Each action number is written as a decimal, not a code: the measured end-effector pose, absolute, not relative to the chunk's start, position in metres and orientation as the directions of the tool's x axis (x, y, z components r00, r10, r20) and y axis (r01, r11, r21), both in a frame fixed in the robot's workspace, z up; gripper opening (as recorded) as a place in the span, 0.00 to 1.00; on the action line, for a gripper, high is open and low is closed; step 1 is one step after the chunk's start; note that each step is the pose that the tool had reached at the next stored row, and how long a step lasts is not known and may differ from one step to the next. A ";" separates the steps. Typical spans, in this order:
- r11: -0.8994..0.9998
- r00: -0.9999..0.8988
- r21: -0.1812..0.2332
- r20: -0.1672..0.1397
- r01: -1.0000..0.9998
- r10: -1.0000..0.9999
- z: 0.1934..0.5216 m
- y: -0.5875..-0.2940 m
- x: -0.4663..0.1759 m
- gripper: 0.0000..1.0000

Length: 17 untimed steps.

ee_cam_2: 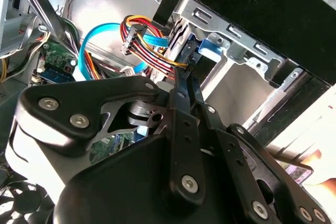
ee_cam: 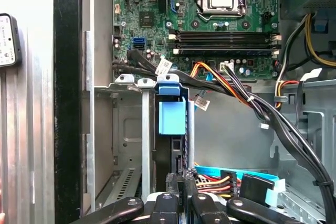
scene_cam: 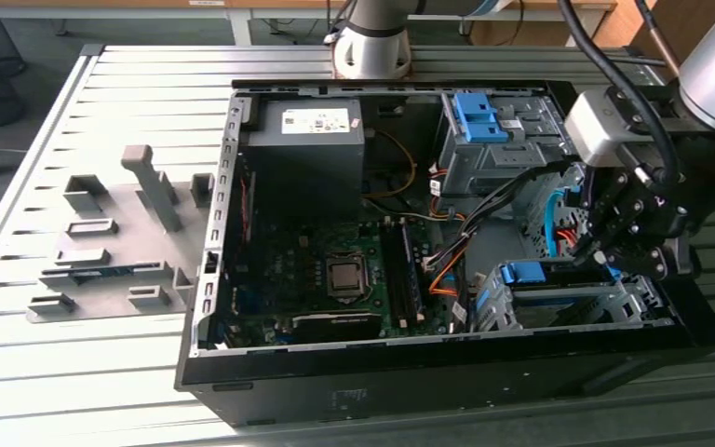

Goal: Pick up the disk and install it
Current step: 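Insert the first disk wire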

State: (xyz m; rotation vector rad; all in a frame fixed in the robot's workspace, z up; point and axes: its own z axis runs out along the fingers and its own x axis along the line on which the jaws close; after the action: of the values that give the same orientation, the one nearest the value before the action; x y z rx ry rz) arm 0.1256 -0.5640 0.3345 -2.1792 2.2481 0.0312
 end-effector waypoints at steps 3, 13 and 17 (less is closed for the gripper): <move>0.031 -0.031 0.007 -0.021 -0.999 -0.999 0.334 -0.564 0.126 0.16; 0.031 -0.031 0.007 -0.022 -0.999 -0.999 0.330 -0.564 0.126 0.16; 0.031 -0.031 0.007 -0.021 -0.999 -0.999 0.330 -0.564 0.126 0.16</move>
State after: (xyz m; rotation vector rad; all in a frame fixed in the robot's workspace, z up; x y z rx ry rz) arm 0.1256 -0.5640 0.3297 -2.1792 2.2482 0.0311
